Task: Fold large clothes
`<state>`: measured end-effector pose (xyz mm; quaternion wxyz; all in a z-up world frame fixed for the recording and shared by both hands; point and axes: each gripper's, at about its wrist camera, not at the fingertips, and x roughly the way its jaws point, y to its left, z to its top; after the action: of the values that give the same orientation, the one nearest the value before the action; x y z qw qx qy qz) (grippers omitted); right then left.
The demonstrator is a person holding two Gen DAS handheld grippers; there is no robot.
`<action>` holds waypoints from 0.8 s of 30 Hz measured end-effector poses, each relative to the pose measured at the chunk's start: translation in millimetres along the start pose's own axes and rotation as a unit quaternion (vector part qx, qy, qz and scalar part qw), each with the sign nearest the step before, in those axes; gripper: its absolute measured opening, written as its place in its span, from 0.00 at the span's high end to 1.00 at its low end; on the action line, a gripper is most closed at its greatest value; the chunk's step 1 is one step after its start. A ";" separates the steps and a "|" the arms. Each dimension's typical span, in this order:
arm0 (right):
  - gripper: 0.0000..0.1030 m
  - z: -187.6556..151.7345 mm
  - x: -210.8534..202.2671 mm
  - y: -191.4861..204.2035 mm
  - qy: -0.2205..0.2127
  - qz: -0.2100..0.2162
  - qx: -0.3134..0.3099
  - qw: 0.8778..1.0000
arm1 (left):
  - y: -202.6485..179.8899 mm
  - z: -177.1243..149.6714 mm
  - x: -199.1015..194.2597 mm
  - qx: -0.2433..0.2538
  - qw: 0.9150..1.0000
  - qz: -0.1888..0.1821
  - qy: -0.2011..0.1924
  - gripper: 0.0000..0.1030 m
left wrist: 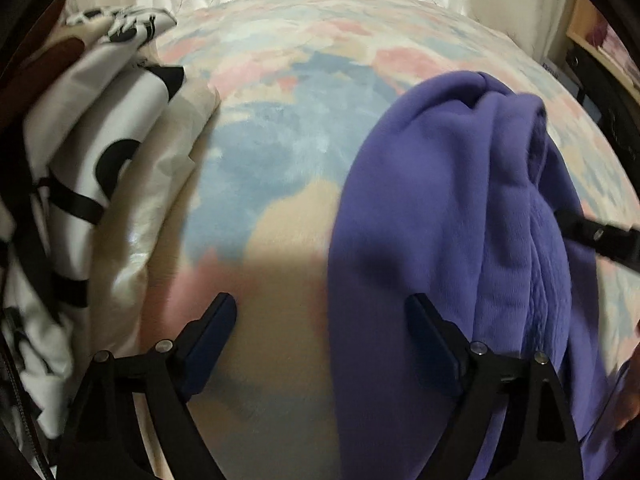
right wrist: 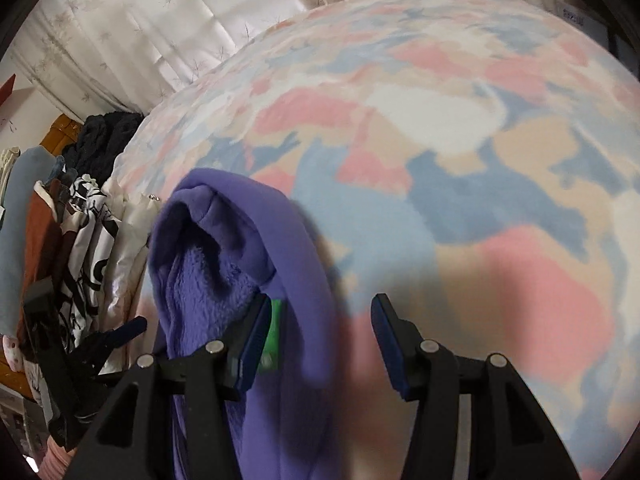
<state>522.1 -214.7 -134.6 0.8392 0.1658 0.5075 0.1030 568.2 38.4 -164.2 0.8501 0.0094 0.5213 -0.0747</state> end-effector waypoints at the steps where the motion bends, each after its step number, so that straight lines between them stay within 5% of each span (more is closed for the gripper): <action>1: 0.59 0.8 3.1 1.8 0.001 -0.003 -0.002 1.000 | -0.4 0.6 0.4 -0.001 1.000 -0.006 -0.001 0.34; 2: 0.79 0.9 5.3 3.7 -0.001 -0.009 -0.004 1.000 | -2.3 0.9 0.4 0.004 1.000 -0.019 -0.003 0.71; 3: 0.87 0.2 6.8 5.5 0.001 -0.010 -0.006 1.000 | -6.3 1.5 -0.5 0.013 0.999 -0.037 -0.003 0.92; 4: 0.90 -0.6 6.3 7.9 0.001 -0.015 -0.010 1.000 | -10.9 2.5 -1.9 0.018 0.999 -0.033 -0.002 0.96; 10: 0.95 -8.5 -38.8 13.1 -0.036 -0.029 -0.040 0.998 | -22.5 -4.7 -45.2 0.051 0.997 0.040 -0.041 0.97; 17: 0.95 -33.1 -127.2 2.3 -0.077 -0.014 -0.045 0.996 | 3.3 -34.0 -138.4 0.033 0.996 0.016 -0.082 0.97; 24: 0.95 -97.7 -212.0 37.9 -0.119 0.014 -0.094 0.988 | 2.5 -96.7 -216.9 0.044 0.992 -0.009 -0.114 0.97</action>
<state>337.1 -235.1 11.3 0.9039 0.1045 0.3897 0.1418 386.3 75.3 -16.1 0.9018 0.0338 0.4176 -0.1063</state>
